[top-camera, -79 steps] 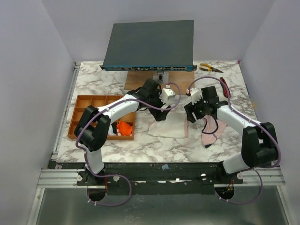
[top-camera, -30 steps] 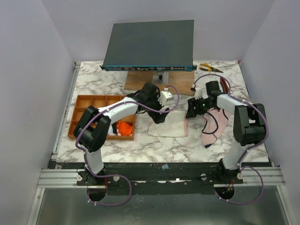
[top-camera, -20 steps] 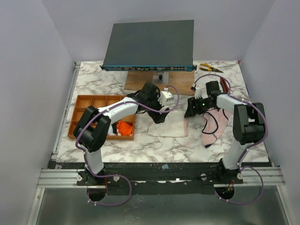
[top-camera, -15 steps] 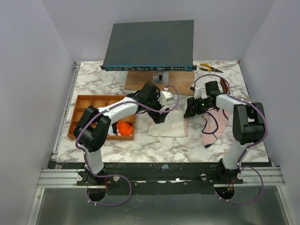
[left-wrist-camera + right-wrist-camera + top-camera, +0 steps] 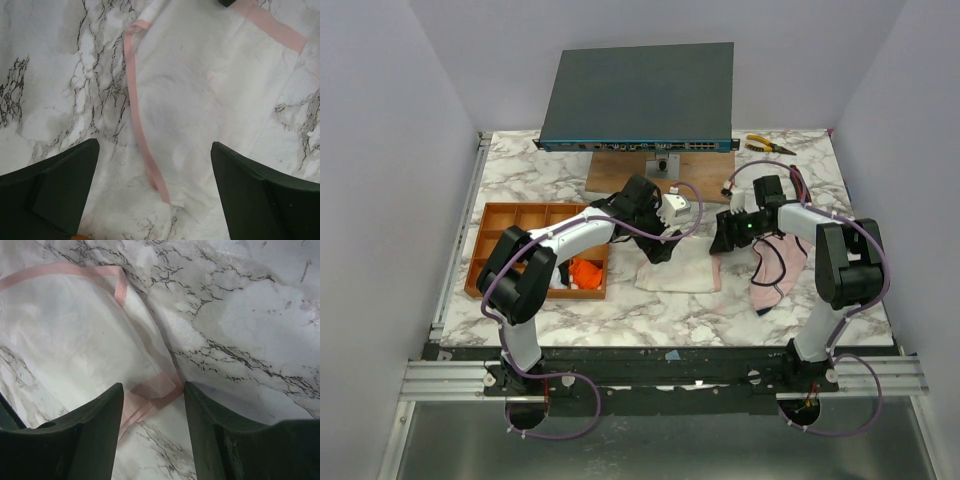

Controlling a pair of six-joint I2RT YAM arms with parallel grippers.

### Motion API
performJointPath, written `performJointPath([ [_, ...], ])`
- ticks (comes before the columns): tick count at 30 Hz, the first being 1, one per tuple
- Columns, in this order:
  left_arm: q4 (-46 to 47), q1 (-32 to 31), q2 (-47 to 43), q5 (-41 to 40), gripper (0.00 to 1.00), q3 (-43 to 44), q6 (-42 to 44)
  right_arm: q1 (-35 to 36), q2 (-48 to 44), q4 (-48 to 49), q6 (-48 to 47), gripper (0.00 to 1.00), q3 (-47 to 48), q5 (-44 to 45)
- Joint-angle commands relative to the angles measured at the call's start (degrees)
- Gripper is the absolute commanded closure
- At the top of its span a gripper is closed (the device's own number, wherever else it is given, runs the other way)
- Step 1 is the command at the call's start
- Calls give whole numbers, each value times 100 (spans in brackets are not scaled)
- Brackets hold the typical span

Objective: Roll the underwear
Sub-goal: Fold the underwear at the center of the board.

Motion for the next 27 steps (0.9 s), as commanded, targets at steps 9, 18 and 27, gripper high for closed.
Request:
performJointPath([
  [9, 67, -36, -193, -253, 4, 27, 65, 86, 194, -466, -142, 55, -179, 68],
  [18, 94, -27, -255, -352, 4, -4, 69, 86, -34, -458, -390, 80, 28, 98],
  [27, -61, 144, -429, -100, 4, 65, 118, 86, -660, -272, -1199, 93, -211, -38],
])
